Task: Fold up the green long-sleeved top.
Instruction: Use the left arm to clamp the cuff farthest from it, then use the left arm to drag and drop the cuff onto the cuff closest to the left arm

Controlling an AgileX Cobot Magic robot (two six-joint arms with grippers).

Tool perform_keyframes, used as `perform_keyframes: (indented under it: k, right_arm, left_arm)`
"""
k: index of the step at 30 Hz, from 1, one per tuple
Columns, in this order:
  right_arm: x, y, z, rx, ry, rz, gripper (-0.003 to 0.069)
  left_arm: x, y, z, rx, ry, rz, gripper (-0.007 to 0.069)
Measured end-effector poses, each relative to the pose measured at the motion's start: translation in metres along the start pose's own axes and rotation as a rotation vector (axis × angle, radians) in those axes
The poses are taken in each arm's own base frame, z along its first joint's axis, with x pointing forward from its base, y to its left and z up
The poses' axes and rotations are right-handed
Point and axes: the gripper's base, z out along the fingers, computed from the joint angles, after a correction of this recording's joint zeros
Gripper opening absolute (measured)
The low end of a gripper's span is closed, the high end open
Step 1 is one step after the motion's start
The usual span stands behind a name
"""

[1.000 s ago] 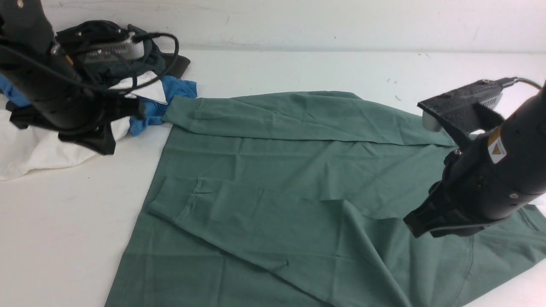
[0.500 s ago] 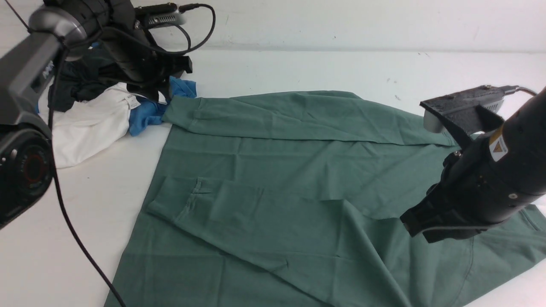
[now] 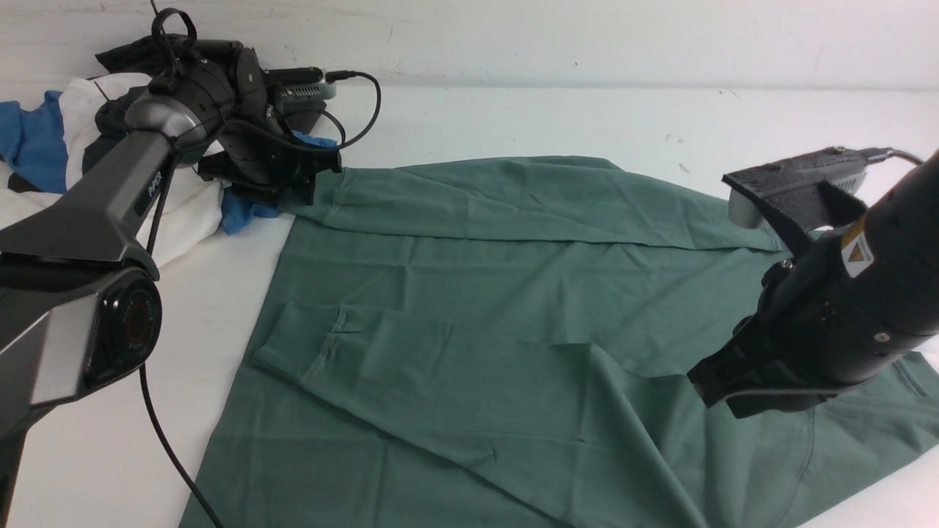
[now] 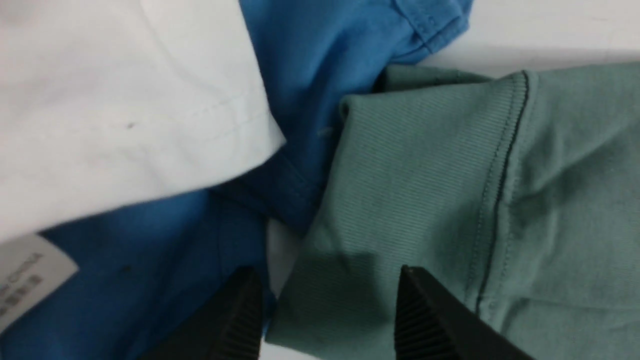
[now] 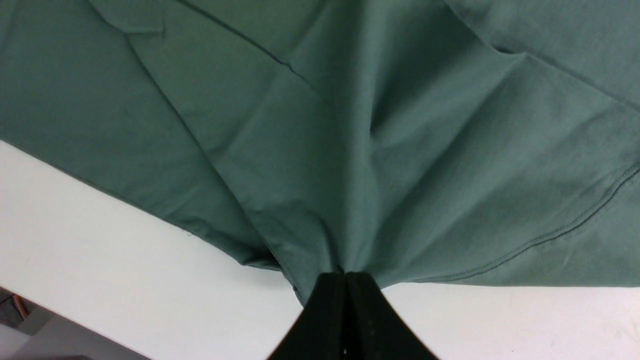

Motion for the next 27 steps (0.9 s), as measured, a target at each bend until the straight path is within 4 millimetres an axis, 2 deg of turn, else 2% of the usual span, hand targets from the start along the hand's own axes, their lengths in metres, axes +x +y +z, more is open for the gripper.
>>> perform_keyframes:
  k: [3, 7, 8, 9, 11, 14, 20, 21, 22, 23, 24, 25, 26, 27]
  right_arm:
    - [0.0, 0.0, 0.0, -0.002, 0.0, 0.001, -0.0015]
    - [0.0, 0.0, 0.0, -0.005, 0.0, 0.002, -0.0015]
    - [0.0, 0.001, 0.0, -0.006, 0.001, 0.003, -0.0015]
    - [0.0, 0.001, 0.0, -0.006, 0.001, 0.003, -0.0015]
    - [0.0, 0.001, 0.0, -0.006, 0.001, 0.003, -0.0015]
    - [0.0, 0.001, 0.0, -0.006, 0.001, 0.003, -0.0015]
    - [0.0, 0.0, 0.0, -0.003, 0.0, -0.014, -0.0015]
    - [0.0, -0.001, 0.0, 0.013, -0.001, -0.027, -0.0015]
    - [0.0, -0.001, 0.0, 0.016, -0.001, -0.028, -0.0015]
    - [0.0, -0.002, 0.0, 0.026, -0.002, -0.033, -0.0015]
    - [-0.001, -0.005, 0.0, 0.056, -0.005, -0.039, -0.0015]
    - [-0.001, -0.007, 0.0, 0.073, -0.007, -0.041, -0.0015]
    - [-0.001, -0.007, 0.0, 0.076, -0.007, -0.04, -0.0015]
    - [-0.001, -0.009, 0.0, 0.104, -0.01, -0.045, -0.0015]
  left_arm:
    - [-0.001, -0.001, 0.001, 0.013, -0.009, -0.007, 0.0343]
    - [-0.002, -0.004, 0.0, 0.046, -0.018, -0.017, 0.0255]
    - [-0.002, -0.004, 0.0, 0.049, -0.02, -0.014, 0.0162]
    - [-0.002, -0.004, 0.0, 0.051, -0.021, -0.015, 0.015]
    - [-0.006, -0.005, -0.006, 0.059, -0.035, -0.015, 0.0038]
    - [-0.01, -0.007, -0.013, 0.07, -0.05, -0.016, 0.002]
    - [-0.017, -0.015, -0.047, 0.123, -0.001, -0.013, 0.0017]
    - [-0.022, -0.019, -0.064, 0.152, -0.023, 0.009, 0.0017]
    - [-0.022, -0.019, -0.064, 0.154, -0.022, 0.011, 0.0017]
    - [-0.024, -0.021, -0.075, 0.168, -0.039, 0.021, 0.0017]
    - [-0.03, -0.024, -0.094, 0.188, -0.074, 0.033, 0.0017]
    - [-0.032, -0.025, -0.106, 0.198, -0.089, 0.038, 0.0017]
    - [-0.032, -0.026, -0.108, 0.2, -0.091, 0.038, 0.0017]
    - [-0.033, -0.027, -0.122, 0.213, -0.1, 0.038, 0.0017]
